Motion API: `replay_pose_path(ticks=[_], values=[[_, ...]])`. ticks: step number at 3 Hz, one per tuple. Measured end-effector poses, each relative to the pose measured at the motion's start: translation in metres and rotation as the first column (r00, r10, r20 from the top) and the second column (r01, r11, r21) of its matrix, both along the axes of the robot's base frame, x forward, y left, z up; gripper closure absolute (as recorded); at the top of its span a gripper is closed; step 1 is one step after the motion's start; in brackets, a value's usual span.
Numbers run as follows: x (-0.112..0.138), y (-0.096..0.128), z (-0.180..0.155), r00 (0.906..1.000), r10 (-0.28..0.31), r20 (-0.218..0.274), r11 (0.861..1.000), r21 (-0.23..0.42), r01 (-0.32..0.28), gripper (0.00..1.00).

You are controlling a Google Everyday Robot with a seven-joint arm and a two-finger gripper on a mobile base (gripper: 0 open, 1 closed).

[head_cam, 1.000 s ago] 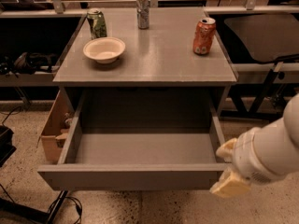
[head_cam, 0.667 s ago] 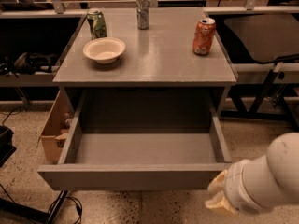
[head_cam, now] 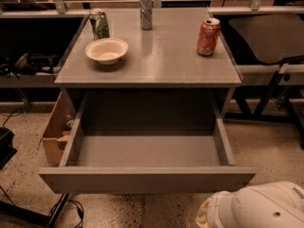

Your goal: Close top drawer

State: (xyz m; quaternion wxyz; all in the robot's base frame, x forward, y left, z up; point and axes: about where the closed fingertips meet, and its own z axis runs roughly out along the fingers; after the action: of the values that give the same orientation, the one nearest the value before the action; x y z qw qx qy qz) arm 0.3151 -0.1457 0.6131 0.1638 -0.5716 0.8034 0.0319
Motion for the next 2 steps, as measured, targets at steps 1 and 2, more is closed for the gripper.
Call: replay_pose_path(ticks=[1, 2], values=[[0.026, -0.001, -0.018, 0.9988, 0.009, 0.048, 0.999, -0.049, -0.007, 1.0], [0.06, -0.007, -0.017, 0.9935, 0.005, 0.114, 0.996, -0.09, 0.005, 1.0]])
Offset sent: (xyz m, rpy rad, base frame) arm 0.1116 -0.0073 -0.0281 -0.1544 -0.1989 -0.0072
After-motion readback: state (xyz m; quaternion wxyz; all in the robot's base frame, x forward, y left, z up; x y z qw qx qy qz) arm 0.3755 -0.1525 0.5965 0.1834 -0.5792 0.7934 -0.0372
